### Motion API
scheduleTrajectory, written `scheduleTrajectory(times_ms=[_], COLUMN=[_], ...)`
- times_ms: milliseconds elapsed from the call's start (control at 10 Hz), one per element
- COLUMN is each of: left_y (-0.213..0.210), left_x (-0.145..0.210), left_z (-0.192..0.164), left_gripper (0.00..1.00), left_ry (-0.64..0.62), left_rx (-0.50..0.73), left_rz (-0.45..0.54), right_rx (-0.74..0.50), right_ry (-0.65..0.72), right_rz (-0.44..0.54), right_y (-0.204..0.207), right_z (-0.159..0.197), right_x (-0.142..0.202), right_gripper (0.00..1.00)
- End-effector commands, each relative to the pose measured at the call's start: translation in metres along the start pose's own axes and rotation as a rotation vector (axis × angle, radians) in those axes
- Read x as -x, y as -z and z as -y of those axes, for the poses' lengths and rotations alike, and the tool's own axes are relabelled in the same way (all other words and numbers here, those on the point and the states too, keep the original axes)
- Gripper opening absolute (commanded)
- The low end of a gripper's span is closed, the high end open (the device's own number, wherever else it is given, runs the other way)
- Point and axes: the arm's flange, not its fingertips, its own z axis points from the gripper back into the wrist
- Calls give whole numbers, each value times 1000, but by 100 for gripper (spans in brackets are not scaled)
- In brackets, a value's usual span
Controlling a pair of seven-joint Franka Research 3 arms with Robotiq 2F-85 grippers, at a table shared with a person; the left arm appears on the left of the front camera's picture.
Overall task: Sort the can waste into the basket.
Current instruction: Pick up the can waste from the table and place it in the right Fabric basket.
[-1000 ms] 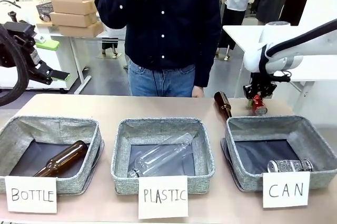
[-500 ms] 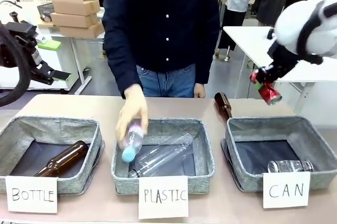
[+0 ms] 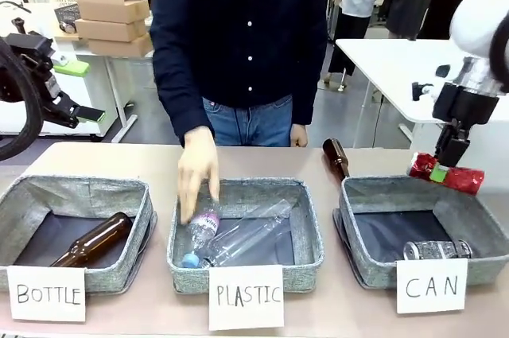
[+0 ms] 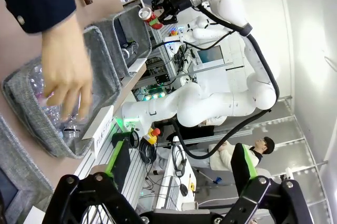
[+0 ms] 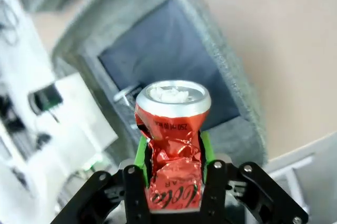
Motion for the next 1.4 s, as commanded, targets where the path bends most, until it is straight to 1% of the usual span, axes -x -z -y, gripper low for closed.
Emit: scheduleTrajectory(times_ms=[0, 100, 200, 600, 800, 900, 1000, 1100, 1200, 1300], left_y=[0, 0, 0, 0, 0, 0, 0, 0, 0, 0], left_x=[-1, -1, -1, -1, -1, -1, -1, -1, -1, -1], left_z=[2, 2, 2, 2, 2, 2, 2, 2, 2, 2], left_gripper=[100, 100, 100, 100, 100, 100, 100, 100, 100, 100], left_ry=[1, 1, 1, 1, 1, 1, 1, 1, 1, 1], left_rx=[6, 6, 6, 6, 6, 6, 6, 6, 6, 6], left_rz=[11, 11, 11, 11, 11, 11, 11, 11, 11, 11], right_rx=[59, 72, 87, 84, 68, 50, 10, -287, -648, -896], right_ry=[-87, -87, -80, -83, -38, -2, 203, 694, 776, 871], right_rz=[-24, -13, -6, -18, 17, 78, 216, 397, 546, 726], right_y=[-7, -6, -4, -2, -3, -5, -9, -29, -55, -75], right_z=[6, 5, 4, 5, 9, 12, 16, 16, 16, 16], right_x=[-8, -8, -7, -8, -12, -15, -30, -63, -82, -87], right_gripper=[0, 0, 100, 100, 100, 100, 100, 100, 100, 100])
